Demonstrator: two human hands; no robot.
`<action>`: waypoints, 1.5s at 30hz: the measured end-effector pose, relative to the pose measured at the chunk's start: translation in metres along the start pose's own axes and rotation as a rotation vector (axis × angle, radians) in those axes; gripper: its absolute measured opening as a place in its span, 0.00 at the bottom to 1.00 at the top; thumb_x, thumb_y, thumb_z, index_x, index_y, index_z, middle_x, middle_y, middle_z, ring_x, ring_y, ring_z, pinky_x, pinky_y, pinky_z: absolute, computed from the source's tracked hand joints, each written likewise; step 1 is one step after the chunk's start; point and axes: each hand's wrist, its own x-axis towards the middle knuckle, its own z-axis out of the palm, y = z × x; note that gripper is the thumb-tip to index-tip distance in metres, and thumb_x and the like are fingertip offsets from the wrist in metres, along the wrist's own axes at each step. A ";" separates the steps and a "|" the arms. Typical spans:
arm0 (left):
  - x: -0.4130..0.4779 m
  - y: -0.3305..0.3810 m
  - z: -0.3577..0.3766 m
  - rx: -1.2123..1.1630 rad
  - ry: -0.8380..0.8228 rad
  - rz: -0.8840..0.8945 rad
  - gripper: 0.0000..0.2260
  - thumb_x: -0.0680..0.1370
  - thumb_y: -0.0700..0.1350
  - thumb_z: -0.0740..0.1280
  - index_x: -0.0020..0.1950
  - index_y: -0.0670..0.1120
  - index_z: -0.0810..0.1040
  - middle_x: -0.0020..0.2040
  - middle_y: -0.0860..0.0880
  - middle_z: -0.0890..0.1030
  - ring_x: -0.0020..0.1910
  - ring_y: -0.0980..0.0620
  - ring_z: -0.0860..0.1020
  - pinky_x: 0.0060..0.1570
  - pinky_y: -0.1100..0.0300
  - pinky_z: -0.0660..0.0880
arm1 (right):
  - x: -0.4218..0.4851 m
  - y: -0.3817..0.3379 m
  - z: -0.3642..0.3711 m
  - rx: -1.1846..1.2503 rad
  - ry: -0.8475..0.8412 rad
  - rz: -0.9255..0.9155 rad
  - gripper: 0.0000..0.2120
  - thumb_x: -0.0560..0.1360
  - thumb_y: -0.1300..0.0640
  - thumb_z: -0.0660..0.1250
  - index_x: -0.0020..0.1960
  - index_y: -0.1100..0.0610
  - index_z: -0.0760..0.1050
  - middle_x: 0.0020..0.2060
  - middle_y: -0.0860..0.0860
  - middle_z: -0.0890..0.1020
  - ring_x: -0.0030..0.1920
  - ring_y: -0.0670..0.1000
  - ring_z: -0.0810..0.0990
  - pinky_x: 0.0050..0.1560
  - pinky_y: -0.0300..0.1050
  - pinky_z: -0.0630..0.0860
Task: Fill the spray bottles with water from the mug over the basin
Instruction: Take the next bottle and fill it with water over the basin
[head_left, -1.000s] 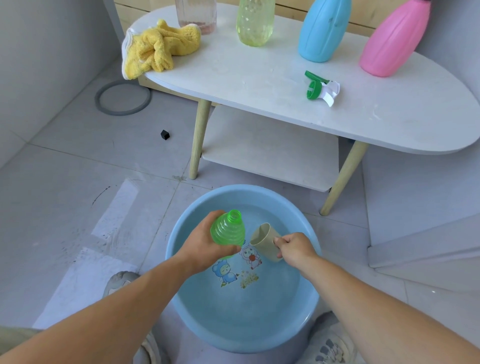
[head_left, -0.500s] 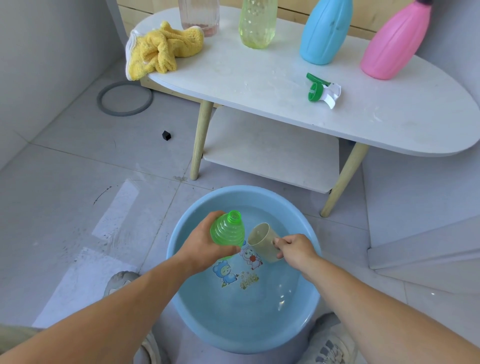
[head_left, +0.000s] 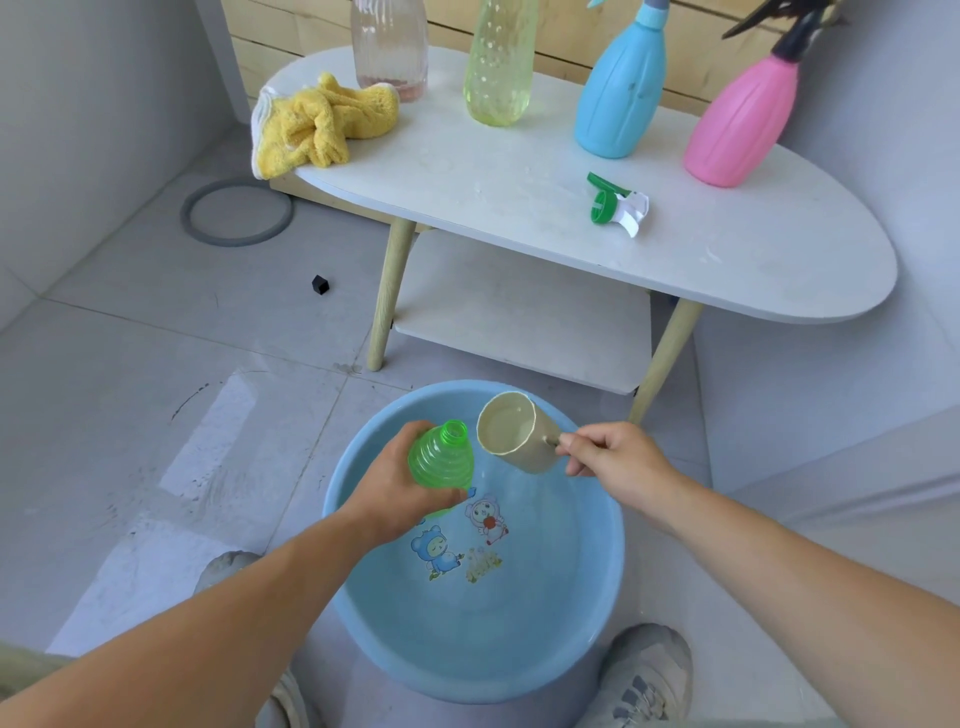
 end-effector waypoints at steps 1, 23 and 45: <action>0.000 0.001 0.000 -0.001 -0.003 0.003 0.32 0.68 0.42 0.82 0.63 0.59 0.68 0.55 0.54 0.78 0.53 0.54 0.79 0.41 0.65 0.79 | -0.004 -0.006 -0.005 -0.012 0.000 -0.027 0.12 0.79 0.54 0.66 0.39 0.51 0.83 0.38 0.56 0.85 0.48 0.55 0.84 0.62 0.58 0.76; -0.001 0.016 0.003 -0.027 0.007 0.034 0.34 0.66 0.45 0.83 0.65 0.61 0.69 0.57 0.56 0.78 0.57 0.54 0.78 0.55 0.54 0.79 | -0.049 -0.072 -0.028 -0.174 0.066 -0.344 0.14 0.79 0.53 0.67 0.34 0.45 0.79 0.30 0.46 0.81 0.28 0.45 0.69 0.33 0.40 0.67; 0.000 0.014 0.003 -0.036 0.000 0.026 0.34 0.67 0.44 0.82 0.65 0.61 0.67 0.57 0.56 0.77 0.55 0.54 0.77 0.46 0.63 0.77 | -0.049 -0.074 -0.026 -0.321 0.084 -0.461 0.10 0.78 0.53 0.68 0.39 0.42 0.80 0.36 0.29 0.81 0.46 0.41 0.83 0.51 0.39 0.76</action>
